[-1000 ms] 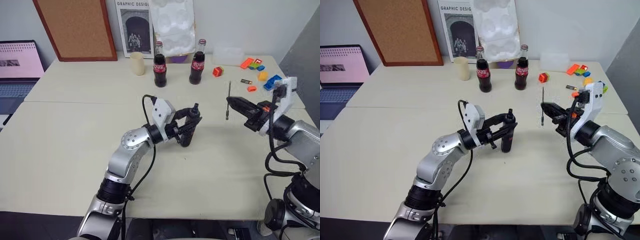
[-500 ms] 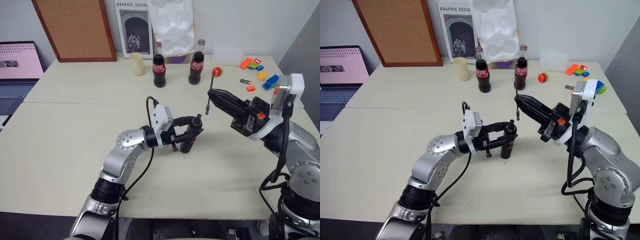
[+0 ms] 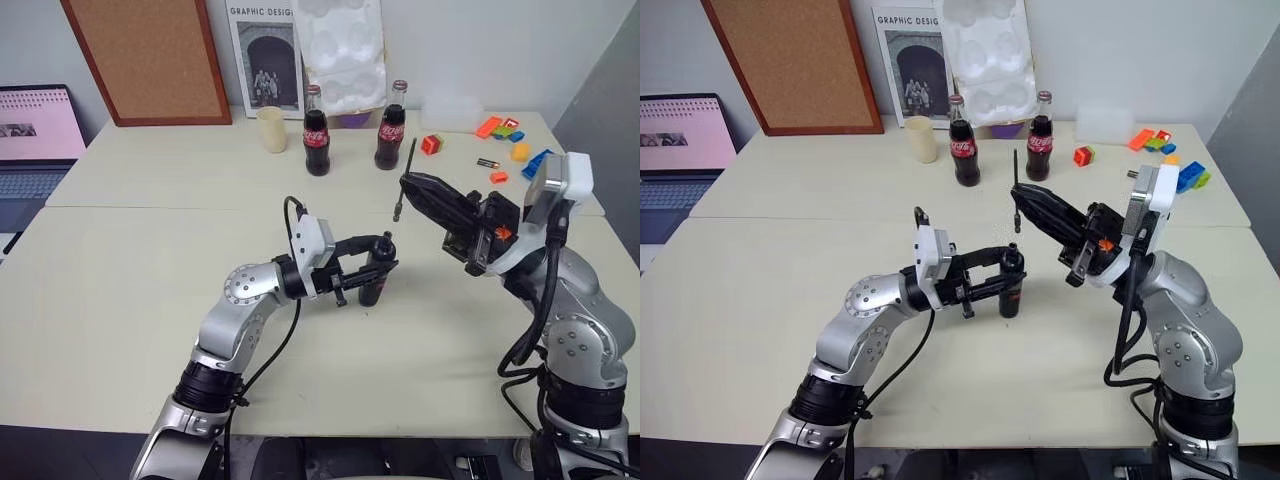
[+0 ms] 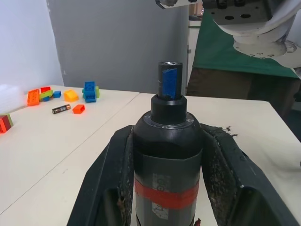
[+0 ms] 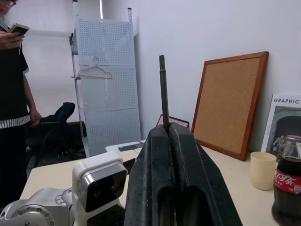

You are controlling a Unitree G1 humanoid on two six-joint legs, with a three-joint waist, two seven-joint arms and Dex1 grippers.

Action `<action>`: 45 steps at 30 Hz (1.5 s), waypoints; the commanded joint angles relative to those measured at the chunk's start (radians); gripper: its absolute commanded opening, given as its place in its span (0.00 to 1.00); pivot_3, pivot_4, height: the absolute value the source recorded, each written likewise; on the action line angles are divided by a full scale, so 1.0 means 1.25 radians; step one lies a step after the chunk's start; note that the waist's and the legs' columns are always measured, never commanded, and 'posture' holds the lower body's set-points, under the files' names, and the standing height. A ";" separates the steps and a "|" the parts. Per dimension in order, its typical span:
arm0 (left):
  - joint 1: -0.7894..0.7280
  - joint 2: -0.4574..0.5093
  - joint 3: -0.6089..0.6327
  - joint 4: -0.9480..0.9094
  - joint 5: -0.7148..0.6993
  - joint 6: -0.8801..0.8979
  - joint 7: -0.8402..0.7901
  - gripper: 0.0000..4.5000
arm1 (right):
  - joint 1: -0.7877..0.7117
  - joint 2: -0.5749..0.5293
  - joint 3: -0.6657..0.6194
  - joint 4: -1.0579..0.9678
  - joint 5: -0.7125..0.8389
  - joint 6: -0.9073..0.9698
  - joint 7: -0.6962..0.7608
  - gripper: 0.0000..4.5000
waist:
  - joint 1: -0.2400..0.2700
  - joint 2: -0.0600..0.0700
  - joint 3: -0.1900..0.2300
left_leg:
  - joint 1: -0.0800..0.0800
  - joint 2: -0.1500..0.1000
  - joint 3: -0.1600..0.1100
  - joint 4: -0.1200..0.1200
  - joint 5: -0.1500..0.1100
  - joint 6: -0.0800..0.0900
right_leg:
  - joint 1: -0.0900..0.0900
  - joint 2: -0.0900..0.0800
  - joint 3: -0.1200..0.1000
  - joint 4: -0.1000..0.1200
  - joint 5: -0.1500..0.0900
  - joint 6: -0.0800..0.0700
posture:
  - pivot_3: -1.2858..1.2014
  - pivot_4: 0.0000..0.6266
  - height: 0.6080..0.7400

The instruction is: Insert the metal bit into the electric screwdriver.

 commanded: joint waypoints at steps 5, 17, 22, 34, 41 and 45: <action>0.016 0.016 0.001 -0.002 0.015 0.012 0.012 0.36 | 0.016 0.009 0.028 -0.006 -0.027 -0.064 0.000 0.00 | -0.001 0.000 0.000 | 0.001 0.000 0.000 0.000 0.000 0.000 | 0.000 0.000 0.000 0.000 0.000 0.000 | 0.52 0.24 1.00; 0.015 0.018 -0.001 -0.002 0.014 0.011 0.009 0.36 | 0.048 0.013 0.063 -0.007 -0.048 -0.094 -0.005 0.00 | -0.001 0.000 0.000 | 0.001 0.000 0.000 0.000 0.000 0.000 | 0.000 0.000 0.000 0.000 0.000 0.000 | 0.52 0.24 1.00; 0.018 0.019 -0.002 -0.004 0.015 0.012 0.009 0.36 | 0.056 0.012 0.063 0.007 -0.061 -0.110 -0.006 0.00 | -0.001 0.000 0.000 | 0.001 0.000 0.000 0.000 0.000 0.000 | 0.000 0.000 0.000 0.000 0.000 0.000 | 0.52 0.24 1.00; 0.023 0.022 -0.003 -0.009 0.014 0.014 0.010 0.36 | 0.054 -0.016 0.051 0.003 -0.044 -0.098 -0.023 0.00 | -0.001 0.000 0.000 | 0.001 0.000 0.000 0.000 0.000 0.000 | 0.000 0.000 0.000 0.000 0.000 0.000 | 0.52 0.24 1.00; 0.023 0.022 -0.006 -0.007 0.016 0.014 0.010 0.36 | 0.053 -0.013 0.071 -0.027 -0.027 -0.085 -0.039 0.00 | -0.001 0.000 0.000 | 0.001 0.000 0.000 0.000 0.000 0.000 | 0.000 0.000 0.000 0.000 0.000 0.000 | 0.52 0.24 1.00; 0.023 0.022 -0.007 -0.006 0.017 0.014 0.010 0.36 | 0.057 -0.021 0.086 -0.044 -0.028 -0.076 -0.032 0.00 | -0.001 0.000 0.000 | 0.001 0.000 0.000 0.000 0.000 0.000 | 0.000 0.000 0.000 0.000 0.000 0.000 | 0.52 0.24 1.00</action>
